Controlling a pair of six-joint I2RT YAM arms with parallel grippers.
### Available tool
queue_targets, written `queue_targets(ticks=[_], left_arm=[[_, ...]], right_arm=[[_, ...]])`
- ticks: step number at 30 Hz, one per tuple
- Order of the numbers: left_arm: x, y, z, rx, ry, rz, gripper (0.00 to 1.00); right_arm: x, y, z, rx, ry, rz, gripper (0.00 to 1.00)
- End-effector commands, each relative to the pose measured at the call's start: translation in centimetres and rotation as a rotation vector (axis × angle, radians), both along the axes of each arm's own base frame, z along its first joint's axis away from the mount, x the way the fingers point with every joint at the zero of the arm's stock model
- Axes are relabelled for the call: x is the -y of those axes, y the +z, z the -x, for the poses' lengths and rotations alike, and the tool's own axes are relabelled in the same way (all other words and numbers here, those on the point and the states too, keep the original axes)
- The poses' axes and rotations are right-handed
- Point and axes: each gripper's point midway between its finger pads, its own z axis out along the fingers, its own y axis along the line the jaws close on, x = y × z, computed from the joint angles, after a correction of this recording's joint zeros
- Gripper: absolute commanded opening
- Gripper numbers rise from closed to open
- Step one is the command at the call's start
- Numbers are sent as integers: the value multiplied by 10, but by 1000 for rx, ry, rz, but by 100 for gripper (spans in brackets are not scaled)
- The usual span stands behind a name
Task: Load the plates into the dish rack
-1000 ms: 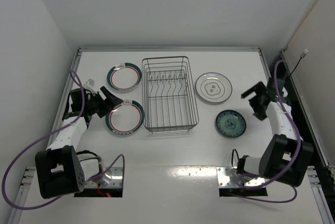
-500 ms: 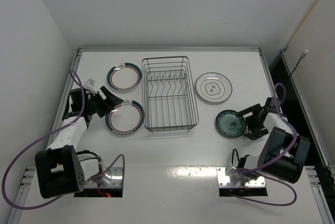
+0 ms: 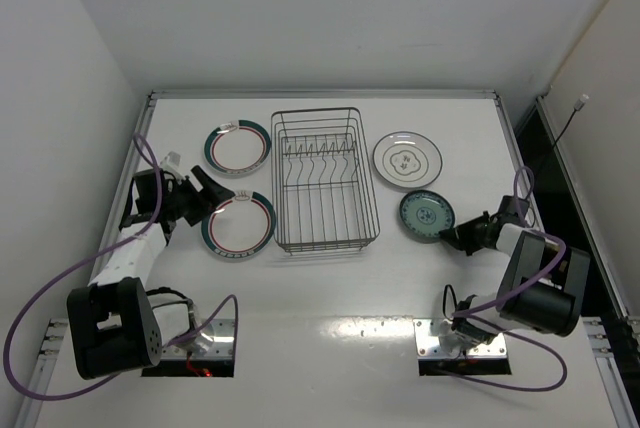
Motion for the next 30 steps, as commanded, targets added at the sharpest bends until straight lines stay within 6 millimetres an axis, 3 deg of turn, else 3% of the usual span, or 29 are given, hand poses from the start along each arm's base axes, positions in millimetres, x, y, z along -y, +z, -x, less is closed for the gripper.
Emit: queue_targets(ticks=[1, 6, 9, 14, 15, 18, 19, 21, 25, 26, 27, 28, 30], left_arm=[[-1, 6, -6, 34, -9, -22, 74], [-1, 4, -4, 25, -9, -20, 74], [-3, 4, -5, 24, -2, -26, 74], [-3, 4, -5, 24, -2, -26, 74], [-4, 3, -5, 22, 5, -32, 74], [-4, 3, -5, 22, 5, -32, 74], [-4, 3, -5, 22, 5, -32, 74], [-4, 4, -5, 19, 10, -25, 74], [-3, 2, -8, 22, 3, -19, 74], [-3, 2, -8, 22, 3, -19, 74], [-3, 2, -8, 19, 8, -12, 74], [-3, 2, -8, 19, 8, -12, 74], [-3, 1, -9, 19, 8, -12, 74]], right_arm=[[-1, -10, 7, -38, -12, 4, 0], [2, 1, 4, -9, -19, 8, 0], [11, 36, -13, 87, -19, 54, 0], [35, 122, -30, 247, -110, 201, 0], [41, 156, -33, 340, -139, 255, 0], [50, 204, -35, 493, -204, 331, 0], [46, 228, -41, 577, -191, 361, 0], [37, 248, -50, 635, -139, 372, 0], [10, 262, -78, 675, 4, 471, 0], [-10, 266, -89, 672, 97, 504, 0], [-10, 266, -95, 646, 89, 563, 0], [-34, 283, -101, 685, 151, 578, 0], [-42, 282, -111, 642, 144, 666, 0]])
